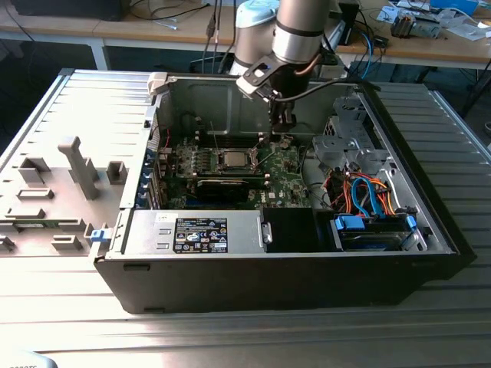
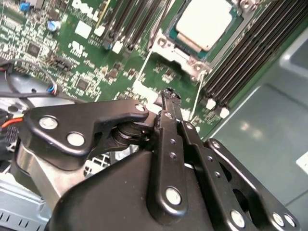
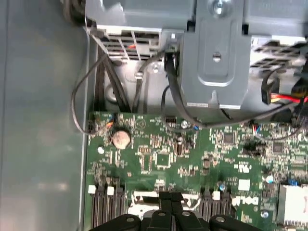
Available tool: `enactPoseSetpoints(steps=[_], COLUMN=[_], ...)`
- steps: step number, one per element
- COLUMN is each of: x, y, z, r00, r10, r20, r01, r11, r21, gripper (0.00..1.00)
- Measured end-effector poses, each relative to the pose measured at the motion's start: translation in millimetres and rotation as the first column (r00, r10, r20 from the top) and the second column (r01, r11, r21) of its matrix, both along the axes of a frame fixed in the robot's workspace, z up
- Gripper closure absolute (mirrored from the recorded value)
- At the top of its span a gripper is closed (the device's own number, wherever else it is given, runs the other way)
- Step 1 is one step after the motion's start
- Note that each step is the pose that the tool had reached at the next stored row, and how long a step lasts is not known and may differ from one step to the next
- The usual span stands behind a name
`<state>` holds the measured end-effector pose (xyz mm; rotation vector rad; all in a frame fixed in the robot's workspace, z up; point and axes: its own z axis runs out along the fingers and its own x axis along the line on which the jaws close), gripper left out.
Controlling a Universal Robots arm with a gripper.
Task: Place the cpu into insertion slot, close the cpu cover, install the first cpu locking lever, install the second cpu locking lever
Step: 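Close the cpu cover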
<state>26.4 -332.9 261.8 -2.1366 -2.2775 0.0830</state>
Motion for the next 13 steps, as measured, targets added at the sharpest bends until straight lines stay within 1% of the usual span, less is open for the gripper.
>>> enactPoseSetpoints(steps=[2,3,5,6,7,8,9,10,13], x=[6.9,10.5,20.3,25.4,31.6,35.0,35.9,35.8,35.4], y=[0.0,0.0,0.0,0.0,0.0,0.0,0.0,0.0,0.0], z=[0.0,0.0,-0.1,-0.4,-1.1,-2.4,-4.4,-5.5,-8.8], r00=[1.0,0.9999,0.9996,0.9992,0.9987,0.9981,0.9977,0.9976,0.9976], r10=[0.0,0.0,0.0,0.0,0.0,0.0,0.0,0.0,0.0], r20=[-0.0074,-0.0123,-0.0291,-0.0389,-0.0519,-0.0613,-0.0675,-0.0687,-0.069], r01=[0.0,0.0,0.0,0.0,0.0,0.0,0.0,0.0,0.0], r11=[1.0,1.0,1.0,1.0,1.0,1.0,1.0,1.0,1.0], r21=[0.0009,0.0016,0.0035,0.0047,0.0058,0.0066,0.0068,0.0071,0.0091], gripper=[0.89,0.89,0.89,0.89,0.89,0.89,0.89,0.89,0.89])
